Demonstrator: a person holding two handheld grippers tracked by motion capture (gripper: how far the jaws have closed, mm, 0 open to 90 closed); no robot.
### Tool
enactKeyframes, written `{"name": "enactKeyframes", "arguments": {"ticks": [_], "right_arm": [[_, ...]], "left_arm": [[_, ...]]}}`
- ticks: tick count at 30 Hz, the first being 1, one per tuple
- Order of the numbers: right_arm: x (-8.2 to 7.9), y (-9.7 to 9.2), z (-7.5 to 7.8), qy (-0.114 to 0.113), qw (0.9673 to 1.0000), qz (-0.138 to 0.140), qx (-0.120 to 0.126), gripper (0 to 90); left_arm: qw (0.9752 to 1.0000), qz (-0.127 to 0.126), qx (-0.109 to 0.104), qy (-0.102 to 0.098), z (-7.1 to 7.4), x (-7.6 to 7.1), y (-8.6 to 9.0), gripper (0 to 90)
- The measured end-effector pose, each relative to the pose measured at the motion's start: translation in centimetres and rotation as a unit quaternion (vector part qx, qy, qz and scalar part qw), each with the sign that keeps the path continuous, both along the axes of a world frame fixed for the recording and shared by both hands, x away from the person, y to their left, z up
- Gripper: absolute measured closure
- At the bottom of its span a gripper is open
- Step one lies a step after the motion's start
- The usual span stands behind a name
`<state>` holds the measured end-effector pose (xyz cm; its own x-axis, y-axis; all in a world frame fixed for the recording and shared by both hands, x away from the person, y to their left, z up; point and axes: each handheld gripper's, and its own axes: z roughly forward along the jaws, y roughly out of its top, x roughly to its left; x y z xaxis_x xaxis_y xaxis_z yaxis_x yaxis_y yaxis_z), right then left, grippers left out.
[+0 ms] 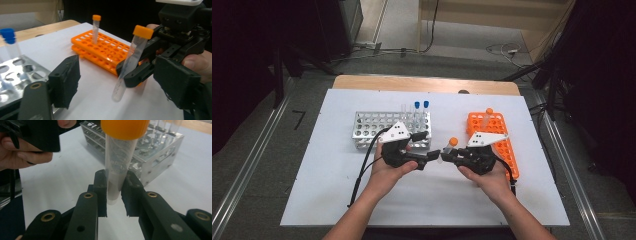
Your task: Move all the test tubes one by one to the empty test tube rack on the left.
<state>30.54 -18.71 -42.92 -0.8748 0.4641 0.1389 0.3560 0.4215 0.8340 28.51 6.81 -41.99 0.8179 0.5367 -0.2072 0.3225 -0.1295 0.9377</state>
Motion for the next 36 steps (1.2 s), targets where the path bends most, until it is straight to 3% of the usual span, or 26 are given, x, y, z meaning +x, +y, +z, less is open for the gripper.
{"name": "enactKeyframes", "arguments": {"ticks": [6, 16, 18, 27, 30, 36], "right_arm": [[-0.5, 1.0, -0.1, 0.002, 0.9998, 0.017, -0.004, 72.8], [-1.5, 2.0, 0.0, 0.005, 0.9987, 0.050, -0.005, 72.7], [-1.4, 2.0, 0.0, 0.007, 0.9987, 0.050, -0.005, 72.7], [-1.3, 1.8, 0.0, 0.010, 0.9988, 0.048, 0.002, 72.4], [-1.3, 1.7, 0.0, 0.005, 0.9990, 0.045, 0.006, 71.6], [-1.1, 1.0, 0.0, 0.001, 0.9993, 0.035, 0.016, 54.1]], "left_arm": [[0.9995, -0.033, 0.000, -0.004, -0.1, -0.3, -1.0, 37.7], [0.9982, -0.059, -0.007, -0.010, 0.0, -0.6, -1.7, 62.4], [0.9981, -0.060, -0.001, -0.013, 0.0, -0.7, -1.8, 67.8], [0.9986, -0.039, 0.015, -0.033, 0.2, -0.8, -1.7, 74.8], [0.9988, -0.036, 0.007, -0.033, 0.3, -0.7, -1.5, 74.9], [0.9992, -0.018, -0.001, -0.035, 0.7, -0.5, -0.6, 75.0]]}}
